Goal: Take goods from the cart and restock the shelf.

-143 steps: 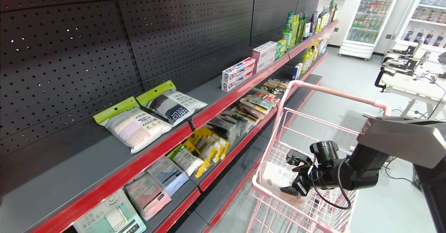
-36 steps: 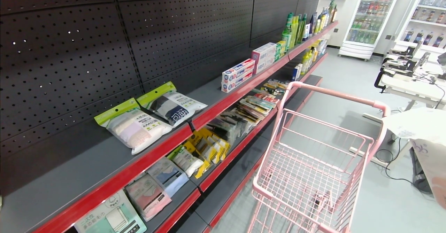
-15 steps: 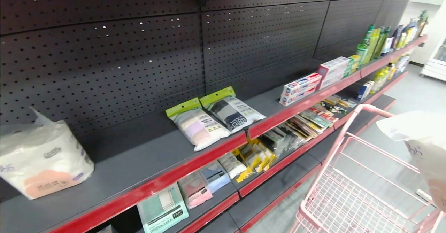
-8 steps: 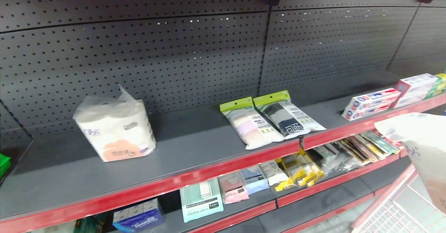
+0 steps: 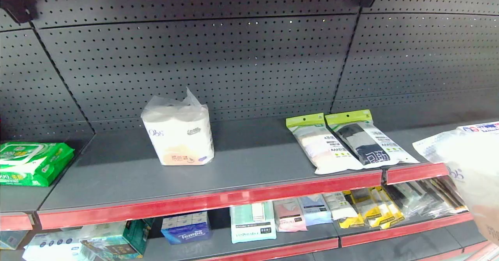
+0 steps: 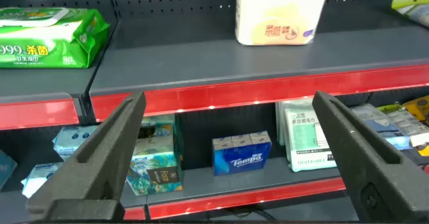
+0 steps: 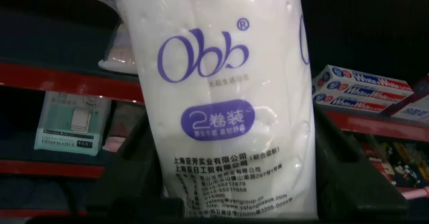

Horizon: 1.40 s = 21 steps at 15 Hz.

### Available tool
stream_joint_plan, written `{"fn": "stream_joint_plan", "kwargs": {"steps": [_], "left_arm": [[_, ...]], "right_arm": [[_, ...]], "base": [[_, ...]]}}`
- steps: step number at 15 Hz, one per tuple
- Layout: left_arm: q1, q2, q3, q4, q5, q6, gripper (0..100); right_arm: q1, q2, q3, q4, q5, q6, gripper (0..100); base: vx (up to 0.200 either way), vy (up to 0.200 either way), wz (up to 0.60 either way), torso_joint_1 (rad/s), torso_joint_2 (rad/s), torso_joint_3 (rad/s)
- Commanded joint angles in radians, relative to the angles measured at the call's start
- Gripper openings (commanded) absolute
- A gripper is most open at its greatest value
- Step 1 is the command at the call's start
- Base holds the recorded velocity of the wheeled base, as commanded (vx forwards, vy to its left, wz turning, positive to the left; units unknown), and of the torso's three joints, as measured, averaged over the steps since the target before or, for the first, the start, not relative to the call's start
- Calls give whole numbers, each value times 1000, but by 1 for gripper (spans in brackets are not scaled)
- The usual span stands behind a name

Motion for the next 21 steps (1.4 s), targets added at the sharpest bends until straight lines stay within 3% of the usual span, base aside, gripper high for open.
{"fn": "stream_joint_plan", "kwargs": {"steps": [1,6,10,11,12,13,15,17,21], "left_arm": [[1,1,0,-1,0,0,100],[1,7,0,-1,0,3,100],[-1,1,0,-4,-13,31,100],[-4,58,-118,2,-2,37,100],[-10,220,-255,9,-2,-23,100],[-10,295,-311,4,1,-109,100],[-5,321,-282,25,24,-83,100],[-5,372,-262,44,60,-81,100],[-13,519,-262,22,35,-75,100]], "right_arm": [[0,-2,-2,-2,14,-1,0],[3,-2,11,-5,75,20,0],[1,-8,9,-10,123,70,0],[0,-9,11,-8,123,70,0],[0,-8,9,-8,121,70,0],[0,-5,8,-8,121,70,0],[1,1,0,-10,121,71,0],[1,6,1,-10,124,82,0],[3,47,-8,-16,164,112,0]], "base": [[0,0,0,0,0,0],[0,0,0,0,0,0],[0,0,0,0,0,0],[0,0,0,0,0,0],[0,0,0,0,0,0],[0,0,0,0,0,0],[0,0,0,0,0,0],[0,0,0,0,0,0],[0,0,0,0,0,0]]}}
